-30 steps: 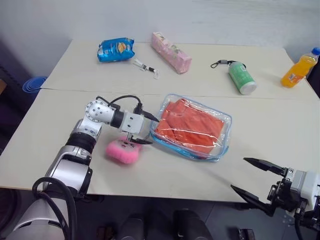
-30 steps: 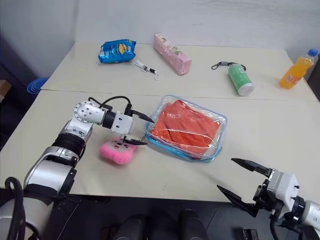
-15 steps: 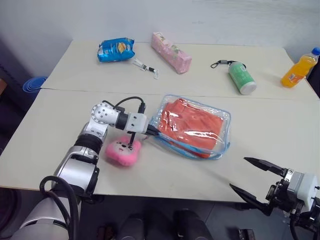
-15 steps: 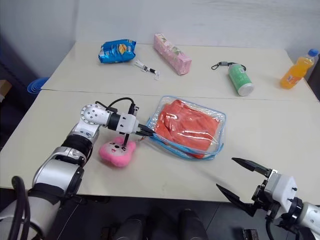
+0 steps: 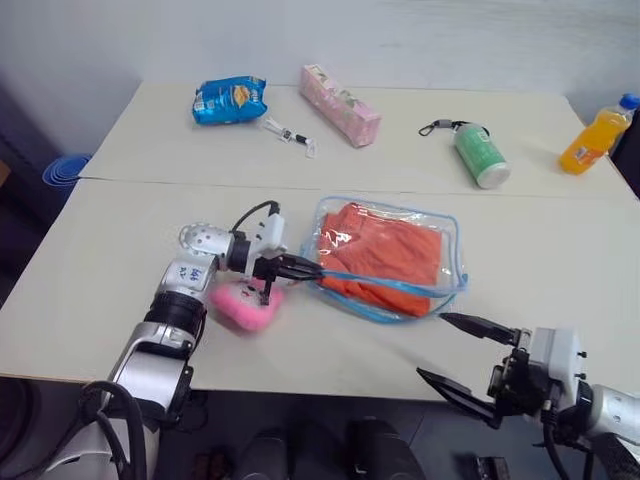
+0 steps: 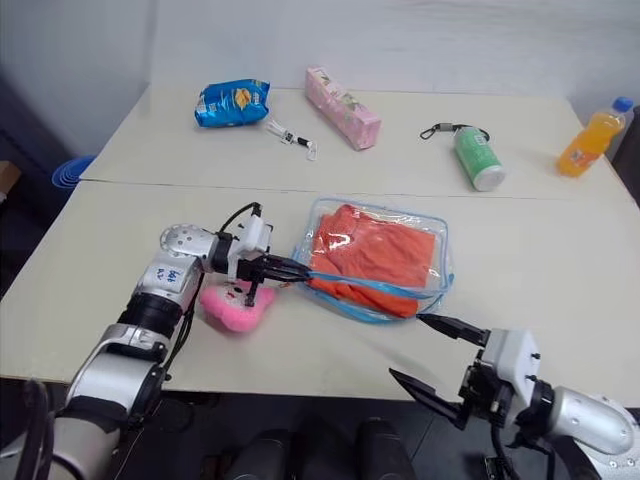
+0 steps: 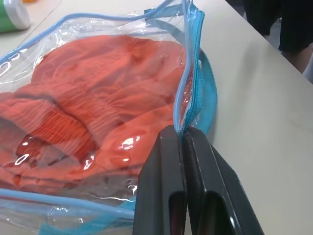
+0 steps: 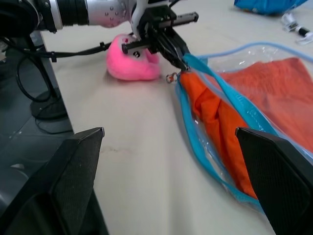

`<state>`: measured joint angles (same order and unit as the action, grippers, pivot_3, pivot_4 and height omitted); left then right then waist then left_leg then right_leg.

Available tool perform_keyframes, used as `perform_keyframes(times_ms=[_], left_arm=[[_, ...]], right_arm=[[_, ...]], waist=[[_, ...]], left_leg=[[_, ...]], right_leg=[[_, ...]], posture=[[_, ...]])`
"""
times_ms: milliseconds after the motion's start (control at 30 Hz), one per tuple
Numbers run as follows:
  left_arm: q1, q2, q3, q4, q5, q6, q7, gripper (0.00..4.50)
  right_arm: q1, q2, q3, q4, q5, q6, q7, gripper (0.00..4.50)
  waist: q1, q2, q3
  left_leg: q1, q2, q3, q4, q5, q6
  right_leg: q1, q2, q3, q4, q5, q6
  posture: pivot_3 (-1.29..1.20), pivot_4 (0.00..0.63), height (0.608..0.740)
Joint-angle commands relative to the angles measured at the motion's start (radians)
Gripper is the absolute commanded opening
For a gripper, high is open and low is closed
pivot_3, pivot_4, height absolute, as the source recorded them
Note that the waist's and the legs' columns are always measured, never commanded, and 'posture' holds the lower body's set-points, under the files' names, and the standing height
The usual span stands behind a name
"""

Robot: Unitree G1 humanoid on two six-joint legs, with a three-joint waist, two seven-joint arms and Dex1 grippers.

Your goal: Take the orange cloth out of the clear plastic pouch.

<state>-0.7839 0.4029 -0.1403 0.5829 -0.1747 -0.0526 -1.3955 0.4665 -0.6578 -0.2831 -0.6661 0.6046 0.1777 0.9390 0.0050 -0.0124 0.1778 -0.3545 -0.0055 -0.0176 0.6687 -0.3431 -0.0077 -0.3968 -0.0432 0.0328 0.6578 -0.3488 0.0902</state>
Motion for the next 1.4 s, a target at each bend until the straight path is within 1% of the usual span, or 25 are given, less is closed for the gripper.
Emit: perform_keyframes(times_ms=[33,67,167,233,333,467,600,700,800,900,967,1000,1133,1233,1333,1400], left_arm=[[0.014,-0.015,0.025,-0.099,-0.039,0.092,0.067,0.03],[0.018,-0.019,0.028,-0.113,-0.043,0.115,0.081,0.03],[0.043,-0.046,0.059,-0.184,-0.100,0.262,0.154,0.03],[0.064,-0.051,0.058,-0.240,-0.116,0.329,0.179,0.03],[0.091,-0.049,0.051,-0.307,-0.126,0.403,0.211,0.03],[0.121,-0.046,0.036,-0.365,-0.124,0.439,0.233,0.03],[0.128,-0.048,0.030,-0.387,-0.125,0.450,0.245,0.03],[0.133,-0.046,0.023,-0.398,-0.123,0.453,0.248,0.00],[0.137,-0.046,0.018,-0.406,-0.126,0.453,0.249,0.00],[0.144,-0.047,0.015,-0.415,-0.129,0.455,0.253,0.00],[0.148,-0.046,0.013,-0.419,-0.129,0.454,0.253,0.00],[0.149,-0.046,0.013,-0.420,-0.129,0.454,0.253,0.00],[0.155,-0.046,0.009,-0.425,-0.130,0.453,0.253,0.00],[0.159,-0.047,0.005,-0.428,-0.131,0.451,0.251,0.00],[0.160,-0.049,0.004,-0.427,-0.133,0.449,0.247,0.00],[0.160,-0.051,0.003,-0.423,-0.133,0.446,0.244,0.00]], right_arm=[[-0.014,-0.004,0.020,-0.014,-0.028,-0.009,-0.009,4.50],[-0.025,-0.003,0.029,-0.011,-0.040,-0.009,-0.016,4.50],[-0.083,0.000,0.094,-0.022,-0.061,0.028,-0.047,4.50],[-0.151,0.019,0.151,-0.036,-0.052,0.093,-0.107,4.50],[-0.251,0.036,0.223,-0.028,-0.077,0.186,-0.191,4.50],[-0.400,0.051,0.287,0.044,-0.150,0.338,-0.329,4.50],[-0.519,0.061,0.293,0.112,-0.190,0.390,-0.382,4.50],[-0.573,0.073,0.283,0.138,-0.200,0.403,-0.403,3.89],[-0.583,0.017,0.329,0.149,-0.283,0.388,-0.381,2.87],[-0.592,-0.010,0.366,0.150,-0.331,0.383,-0.369,2.87],[-0.601,-0.025,0.394,0.153,-0.365,0.368,-0.356,2.87],[-0.605,-0.027,0.403,0.158,-0.390,0.360,-0.363,2.87],[-0.623,-0.036,0.446,0.182,-0.459,0.346,-0.360,2.87],[-0.644,-0.040,0.486,0.202,-0.533,0.389,-0.387,2.87],[-0.665,-0.027,0.515,0.226,-0.572,0.370,-0.385,2.87],[-0.696,-0.014,0.541,0.264,-0.630,0.350,-0.414,2.87]], waist=[[0.003,0.000,0.000],[0.003,0.000,0.000],[0.003,0.000,0.000],[0.000,0.000,0.000],[-0.009,0.000,0.000],[-0.007,0.000,0.000],[-0.003,0.000,0.000],[-0.005,0.000,0.000],[-0.006,0.000,0.000],[-0.006,0.000,-0.001],[-0.006,0.000,-0.001],[-0.007,0.001,-0.001],[-0.006,0.001,-0.001],[-0.006,0.001,-0.001],[-0.007,0.001,-0.001],[-0.007,0.001,-0.001]], left_leg=[[0.000,0.000,0.000,0.000,0.000,0.000],[-0.001,0.000,0.000,0.001,0.000,0.000],[-0.001,0.000,0.000,0.003,0.000,0.001],[0.000,0.000,0.000,0.003,0.000,0.001],[0.000,0.000,0.000,0.002,0.000,-0.001],[-0.001,0.000,-0.001,0.002,0.001,-0.001],[-0.002,0.000,-0.001,0.003,0.001,-0.001],[-0.003,0.000,-0.001,0.003,0.000,-0.001],[-0.004,0.000,0.000,0.003,0.000,-0.001],[-0.007,0.000,0.000,0.003,0.000,-0.001],[-0.016,0.000,0.000,0.008,0.001,-0.001],[-0.018,0.000,0.000,0.010,0.001,-0.001],[-0.018,0.000,0.000,0.012,0.001,-0.001],[-0.018,0.000,0.000,0.012,0.000,-0.001],[-0.017,0.000,0.000,0.012,0.000,-0.001],[-0.017,0.000,0.000,0.012,0.000,-0.001]], right_leg=[[0.000,0.000,0.000,0.000,0.000,0.000],[0.000,0.000,0.000,0.000,0.000,0.000],[0.000,0.000,0.000,0.000,0.000,0.000],[0.000,0.000,0.000,0.001,0.000,0.000],[-0.001,0.000,0.000,0.002,0.000,0.000],[-0.001,0.000,0.000,0.001,0.000,0.000],[-0.002,-0.001,0.000,0.001,0.000,0.000],[-0.003,-0.001,0.000,0.001,0.000,0.000],[-0.004,-0.001,0.000,0.001,0.000,0.000],[-0.008,-0.001,0.000,0.002,0.000,0.000],[-0.016,0.000,0.000,0.005,0.000,0.000],[-0.018,0.000,0.000,0.006,0.000,0.000],[-0.017,0.000,0.000,0.007,0.000,0.000],[-0.016,0.000,0.000,0.007,0.000,0.000],[-0.016,0.000,0.000,0.007,0.000,0.000],[-0.016,0.000,0.000,0.007,0.000,0.000]], posture=[[0.00,0.150,0.740],[0.00,0.150,0.740],[0.00,0.150,0.740],[0.00,0.150,0.740],[0.00,0.150,0.740],[0.00,0.150,0.740],[0.00,0.150,0.740],[0.00,0.150,0.740],[0.00,0.150,0.740],[0.00,0.150,0.740],[0.00,0.150,0.740],[0.00,0.150,0.740],[0.00,0.150,0.740],[0.00,0.150,0.740],[0.00,0.150,0.740],[0.00,0.150,0.740]])
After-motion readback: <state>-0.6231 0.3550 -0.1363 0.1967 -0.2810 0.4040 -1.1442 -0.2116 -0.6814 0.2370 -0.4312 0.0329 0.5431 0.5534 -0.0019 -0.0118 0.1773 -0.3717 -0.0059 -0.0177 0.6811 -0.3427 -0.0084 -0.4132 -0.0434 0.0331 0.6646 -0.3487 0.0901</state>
